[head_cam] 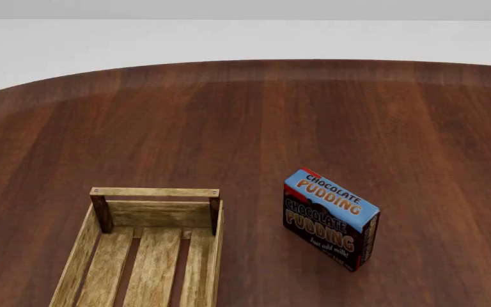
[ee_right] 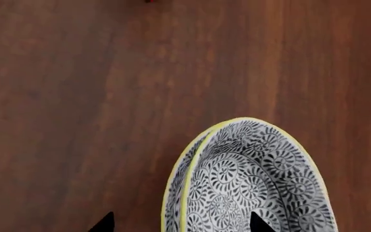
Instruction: Stack the left bowl on the right bowl and place them in the tray.
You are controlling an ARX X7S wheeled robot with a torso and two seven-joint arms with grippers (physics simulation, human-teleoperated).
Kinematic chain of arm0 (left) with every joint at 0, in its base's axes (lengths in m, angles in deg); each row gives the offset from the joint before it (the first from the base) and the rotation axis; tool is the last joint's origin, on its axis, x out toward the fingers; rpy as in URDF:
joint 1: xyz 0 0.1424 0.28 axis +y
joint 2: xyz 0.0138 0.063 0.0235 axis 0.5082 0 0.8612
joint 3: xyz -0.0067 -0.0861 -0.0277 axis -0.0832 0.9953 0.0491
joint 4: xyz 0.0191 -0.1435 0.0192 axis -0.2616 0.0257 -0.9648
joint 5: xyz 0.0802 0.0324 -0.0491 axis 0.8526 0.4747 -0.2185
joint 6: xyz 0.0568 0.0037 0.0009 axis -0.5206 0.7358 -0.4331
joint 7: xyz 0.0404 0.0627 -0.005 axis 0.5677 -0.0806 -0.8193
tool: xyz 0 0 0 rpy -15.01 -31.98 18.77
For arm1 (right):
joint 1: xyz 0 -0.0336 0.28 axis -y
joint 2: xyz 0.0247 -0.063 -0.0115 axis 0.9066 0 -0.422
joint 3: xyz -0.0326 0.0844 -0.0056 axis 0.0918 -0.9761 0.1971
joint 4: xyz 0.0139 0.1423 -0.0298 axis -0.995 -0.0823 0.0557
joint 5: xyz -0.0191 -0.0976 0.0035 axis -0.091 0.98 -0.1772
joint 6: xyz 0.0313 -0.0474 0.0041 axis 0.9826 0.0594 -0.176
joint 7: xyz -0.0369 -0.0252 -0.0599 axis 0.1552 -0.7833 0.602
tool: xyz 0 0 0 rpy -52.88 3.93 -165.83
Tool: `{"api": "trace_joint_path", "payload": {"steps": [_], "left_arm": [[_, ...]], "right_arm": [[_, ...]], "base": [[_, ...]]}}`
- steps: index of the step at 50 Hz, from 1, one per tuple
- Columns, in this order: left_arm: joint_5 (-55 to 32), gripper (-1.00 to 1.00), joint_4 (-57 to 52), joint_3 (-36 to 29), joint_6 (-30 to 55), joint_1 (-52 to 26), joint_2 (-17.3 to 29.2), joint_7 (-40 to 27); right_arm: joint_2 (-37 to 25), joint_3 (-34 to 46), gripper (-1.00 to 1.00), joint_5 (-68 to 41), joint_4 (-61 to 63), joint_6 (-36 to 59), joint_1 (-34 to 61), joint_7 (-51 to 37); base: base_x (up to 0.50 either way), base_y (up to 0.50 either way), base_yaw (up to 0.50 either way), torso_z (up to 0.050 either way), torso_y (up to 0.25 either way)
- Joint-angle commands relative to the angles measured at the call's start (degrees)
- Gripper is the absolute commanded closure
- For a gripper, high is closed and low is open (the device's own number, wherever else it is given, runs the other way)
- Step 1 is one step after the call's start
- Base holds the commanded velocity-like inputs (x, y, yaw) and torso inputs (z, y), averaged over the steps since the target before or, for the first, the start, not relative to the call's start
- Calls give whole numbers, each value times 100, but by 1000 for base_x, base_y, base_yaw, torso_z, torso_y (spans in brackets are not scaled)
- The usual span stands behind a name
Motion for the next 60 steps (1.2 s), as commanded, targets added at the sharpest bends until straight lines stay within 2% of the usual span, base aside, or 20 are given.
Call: {"api": "trace_joint_path", "payload": {"steps": [1, 11, 19, 40, 53, 60], "left_arm": [[-3, -100, 20, -23, -62, 44, 3, -11], [-63, -100, -85, 26, -19, 55, 21, -25], [-66, -100, -78, -19, -2, 39, 30, -37], [-143, -100, -217, -182, 298, -266, 48, -90], [-64, -100, -147, -325, 171, -181, 57, -121], [-52, -100, -104, -338, 127, -163, 73, -126]], "right_arm": [[-527, 613, -100, 901, 1195, 847, -142, 835], [-919, 99, -100, 989, 2080, 852, -708, 836], [-969, -514, -100, 884, 2336, 850, -960, 836], [-830, -1656, -100, 561, 1693, 849, -551, 834], [-916, -1993, -100, 460, 1305, 829, -439, 824], [-700, -2172, -100, 257, 1082, 612, -323, 548]], "base": [[0, 0, 0, 0, 0], [0, 0, 0, 0, 0], [0, 0, 0, 0, 0], [0, 0, 0, 0, 0], [0, 0, 0, 0, 0], [0, 0, 0, 0, 0]]}}
